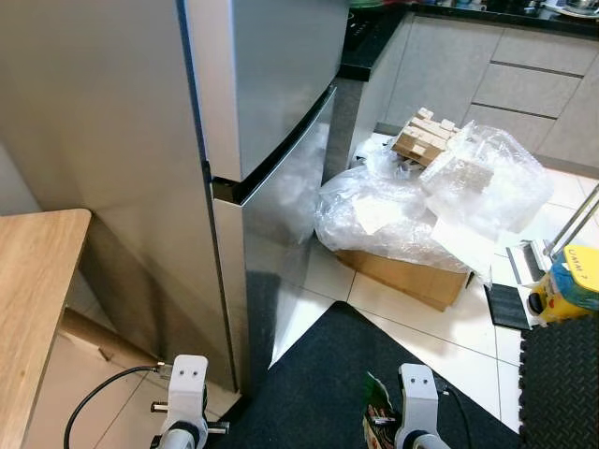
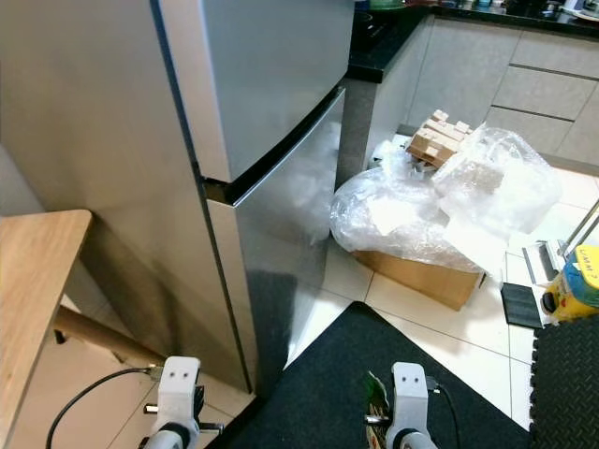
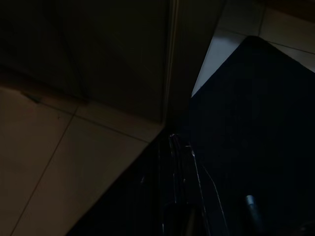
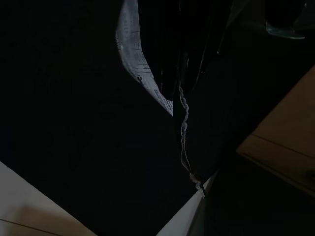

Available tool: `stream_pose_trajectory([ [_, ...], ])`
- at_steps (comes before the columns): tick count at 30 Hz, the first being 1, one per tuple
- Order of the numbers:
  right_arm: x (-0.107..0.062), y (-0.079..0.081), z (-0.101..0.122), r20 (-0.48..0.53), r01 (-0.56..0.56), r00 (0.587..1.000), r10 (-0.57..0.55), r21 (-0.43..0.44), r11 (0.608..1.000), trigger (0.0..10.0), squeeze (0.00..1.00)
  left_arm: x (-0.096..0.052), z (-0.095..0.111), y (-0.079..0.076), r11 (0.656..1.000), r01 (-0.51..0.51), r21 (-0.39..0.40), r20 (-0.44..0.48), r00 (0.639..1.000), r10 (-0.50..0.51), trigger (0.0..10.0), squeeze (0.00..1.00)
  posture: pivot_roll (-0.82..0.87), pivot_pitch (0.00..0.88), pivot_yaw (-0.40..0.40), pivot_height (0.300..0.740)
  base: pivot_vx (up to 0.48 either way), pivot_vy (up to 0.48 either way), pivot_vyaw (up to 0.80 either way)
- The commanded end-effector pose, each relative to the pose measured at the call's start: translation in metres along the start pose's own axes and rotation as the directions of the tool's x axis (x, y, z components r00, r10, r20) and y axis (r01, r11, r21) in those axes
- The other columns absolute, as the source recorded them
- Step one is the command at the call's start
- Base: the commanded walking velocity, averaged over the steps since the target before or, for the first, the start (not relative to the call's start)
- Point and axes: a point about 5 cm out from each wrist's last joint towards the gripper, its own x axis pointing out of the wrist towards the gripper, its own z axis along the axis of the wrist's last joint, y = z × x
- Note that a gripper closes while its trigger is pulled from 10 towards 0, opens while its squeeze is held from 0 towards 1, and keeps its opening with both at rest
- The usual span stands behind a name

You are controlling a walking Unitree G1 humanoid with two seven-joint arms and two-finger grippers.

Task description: Restocking fridge

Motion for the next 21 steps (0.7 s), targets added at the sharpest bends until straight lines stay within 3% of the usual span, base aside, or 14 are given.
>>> stream_pose_trajectory([
  [1, -0.001, -0.004, 0.000, 0.006, 0.018, 1.000, -0.018, 0.012, 1.000, 10.0, 0.00, -0.001, -0.002, 0.002, 1.000, -0.002, 0.015, -0.001, 1.000, 0.002, 10.0, 0.00, -0.07, 0.005, -0.030, 0.740, 0.000, 0.000, 0.00],
  [6, -0.001, -0.004, -0.001, 0.005, 0.018, 1.000, -0.018, 0.018, 1.000, 10.0, 0.00, -0.001, 0.001, 0.005, 0.998, -0.021, 0.051, 0.026, 0.999, 0.020, 10.0, 0.00, -0.07, 0.007, -0.037, 0.740, 0.000, -0.049, 0.00],
  [14, -0.002, -0.007, -0.003, 0.001, 0.020, 1.000, -0.020, 0.008, 1.000, 10.0, 0.00, -0.002, 0.003, 0.006, 0.999, -0.043, 0.026, 0.046, 0.998, 0.042, 10.0, 0.00, -0.07, 0.009, -0.040, 0.740, 0.000, -0.480, 0.00],
  [18, -0.002, -0.008, -0.001, 0.008, 0.024, 1.000, -0.024, 0.009, 1.000, 10.0, 0.00, 0.000, 0.010, 0.014, 0.994, -0.108, -0.033, 0.088, 0.990, 0.111, 10.0, 0.00, -0.08, 0.009, -0.037, 0.740, 0.000, 0.000, 0.00],
  [20, -0.002, -0.009, -0.001, 0.007, 0.023, 1.000, -0.023, 0.007, 1.000, 10.0, 0.00, 0.002, 0.029, 0.031, 0.976, -0.206, -0.072, 0.187, 0.958, 0.216, 10.0, 0.00, -0.08, 0.009, -0.040, 0.740, 0.000, 0.000, 0.00],
  [21, -0.002, -0.009, -0.001, 0.007, 0.023, 1.000, -0.023, 0.007, 1.000, 10.0, 0.00, 0.002, 0.029, 0.031, 0.976, -0.206, -0.072, 0.187, 0.958, 0.216, 10.0, 0.00, -0.08, 0.009, -0.040, 0.740, 0.000, 0.000, 0.00],
])
